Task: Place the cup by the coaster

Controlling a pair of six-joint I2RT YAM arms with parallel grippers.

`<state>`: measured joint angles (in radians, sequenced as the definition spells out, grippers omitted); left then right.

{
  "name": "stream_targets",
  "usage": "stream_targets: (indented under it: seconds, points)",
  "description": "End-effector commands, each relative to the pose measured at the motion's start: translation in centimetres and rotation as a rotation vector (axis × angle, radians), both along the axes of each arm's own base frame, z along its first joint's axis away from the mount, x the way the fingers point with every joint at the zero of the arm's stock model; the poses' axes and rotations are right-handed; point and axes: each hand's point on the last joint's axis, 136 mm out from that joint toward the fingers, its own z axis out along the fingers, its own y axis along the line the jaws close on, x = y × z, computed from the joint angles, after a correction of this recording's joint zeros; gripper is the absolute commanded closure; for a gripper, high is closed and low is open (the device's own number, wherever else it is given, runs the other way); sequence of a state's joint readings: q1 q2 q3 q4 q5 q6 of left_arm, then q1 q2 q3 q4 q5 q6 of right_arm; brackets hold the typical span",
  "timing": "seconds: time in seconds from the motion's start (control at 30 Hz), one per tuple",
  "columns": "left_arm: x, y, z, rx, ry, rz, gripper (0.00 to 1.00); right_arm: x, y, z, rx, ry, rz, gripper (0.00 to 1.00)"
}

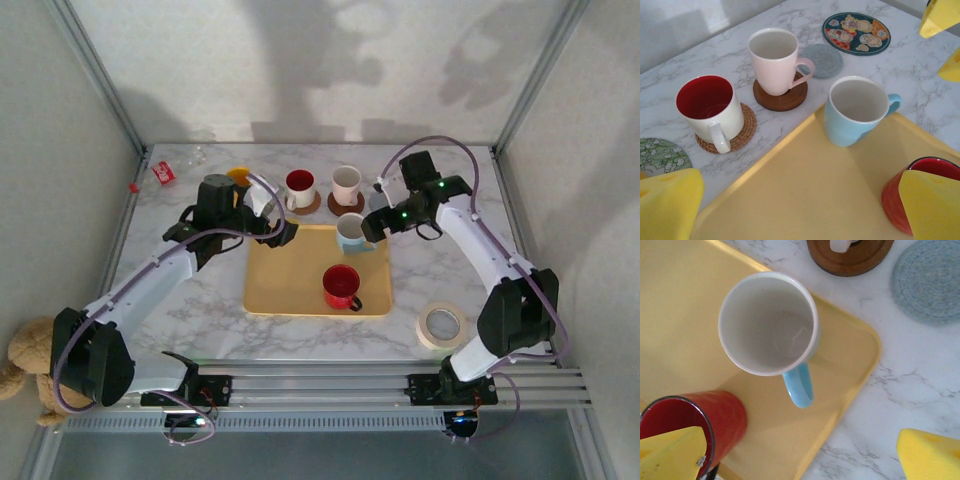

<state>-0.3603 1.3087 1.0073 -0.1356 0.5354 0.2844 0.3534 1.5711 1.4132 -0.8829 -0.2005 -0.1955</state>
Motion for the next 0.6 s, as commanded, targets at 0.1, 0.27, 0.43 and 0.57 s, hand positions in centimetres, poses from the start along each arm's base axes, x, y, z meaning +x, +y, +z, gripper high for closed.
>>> stream_targets:
  seconds: [0.1, 0.27, 0.43, 0.57]
  points:
    - [-2.6, -0.6, 0.2, 0.014, 0.027, -0.058, 0.0, -0.6, -0.1, -1.9, -0.076, -0.02, 0.069, 0.04]
    - [-3.9, -0.7, -0.2, 0.011, 0.014, -0.091, 0.0, -0.4, 0.5, -3.4, -0.067, -0.038, 0.094, 0.09]
    - [-4.4, -0.7, -0.9, 0.001, 0.026, -0.09, 0.0, -0.6, 1.3, -4.5, -0.05, -0.056, 0.147, 0.12]
    - [-4.6, -0.8, -1.5, 0.005, 0.039, -0.1, 0.0, -0.4, 1.9, -5.2, -0.033, -0.049, 0.167, 0.16]
